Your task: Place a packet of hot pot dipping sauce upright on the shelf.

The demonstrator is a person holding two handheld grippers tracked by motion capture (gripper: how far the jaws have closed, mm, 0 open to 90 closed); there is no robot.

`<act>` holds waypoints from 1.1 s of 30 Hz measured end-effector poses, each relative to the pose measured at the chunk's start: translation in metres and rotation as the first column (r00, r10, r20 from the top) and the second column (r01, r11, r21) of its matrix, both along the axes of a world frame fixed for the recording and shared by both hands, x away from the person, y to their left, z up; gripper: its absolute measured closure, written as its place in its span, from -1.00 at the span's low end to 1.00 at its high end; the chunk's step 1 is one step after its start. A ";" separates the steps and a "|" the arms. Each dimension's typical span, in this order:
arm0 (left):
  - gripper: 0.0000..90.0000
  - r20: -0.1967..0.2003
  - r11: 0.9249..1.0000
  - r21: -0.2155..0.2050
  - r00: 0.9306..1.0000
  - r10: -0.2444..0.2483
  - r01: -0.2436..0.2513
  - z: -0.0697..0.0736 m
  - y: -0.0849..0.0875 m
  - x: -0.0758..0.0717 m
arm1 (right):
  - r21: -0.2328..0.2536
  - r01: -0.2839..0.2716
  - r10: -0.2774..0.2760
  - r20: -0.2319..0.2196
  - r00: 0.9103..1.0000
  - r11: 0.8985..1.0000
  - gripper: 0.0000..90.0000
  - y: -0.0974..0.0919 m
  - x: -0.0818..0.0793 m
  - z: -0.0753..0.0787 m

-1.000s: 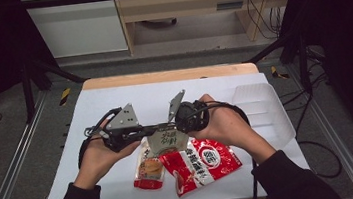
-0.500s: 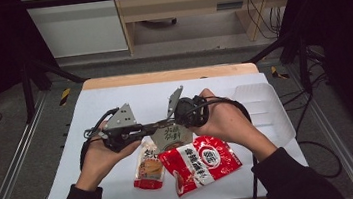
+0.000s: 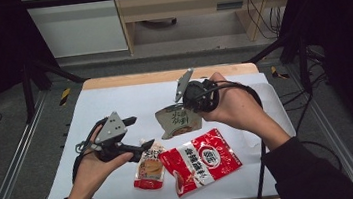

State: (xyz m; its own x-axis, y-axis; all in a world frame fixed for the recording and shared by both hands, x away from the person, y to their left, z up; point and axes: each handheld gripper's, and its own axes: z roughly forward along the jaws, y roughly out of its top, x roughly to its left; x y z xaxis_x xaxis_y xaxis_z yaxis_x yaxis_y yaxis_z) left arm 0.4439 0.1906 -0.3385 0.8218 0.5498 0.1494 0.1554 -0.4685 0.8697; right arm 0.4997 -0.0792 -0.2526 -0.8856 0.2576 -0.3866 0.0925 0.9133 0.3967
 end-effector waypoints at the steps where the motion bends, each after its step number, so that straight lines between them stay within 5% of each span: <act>1: -0.76 -0.002 1.000 0.002 1.000 0.012 -0.012 -0.004 0.004 -0.002 | 0.004 0.005 -0.005 0.008 1.000 1.000 1.00 -0.003 0.000 0.004; 11: -0.88 -0.028 0.989 -0.009 0.989 0.148 -0.148 -0.044 0.049 -0.016 | 0.031 0.061 -0.063 0.053 0.997 0.998 1.00 -0.037 0.001 0.030; 22: -0.89 -0.073 0.959 -0.034 0.958 0.278 -0.281 -0.077 0.090 -0.020 | 0.056 0.116 -0.120 0.079 0.990 0.992 1.00 -0.075 -0.001 0.042; 27: -0.88 -0.089 0.937 -0.052 0.936 0.340 -0.346 -0.089 0.107 -0.018 | 0.079 0.137 -0.144 0.093 0.985 0.987 1.00 -0.090 -0.001 0.046; 33: -0.88 -0.114 0.922 -0.033 0.918 0.380 -0.385 -0.100 0.118 -0.013 | 0.087 0.163 -0.171 0.095 0.981 0.983 1.00 -0.106 0.002 0.049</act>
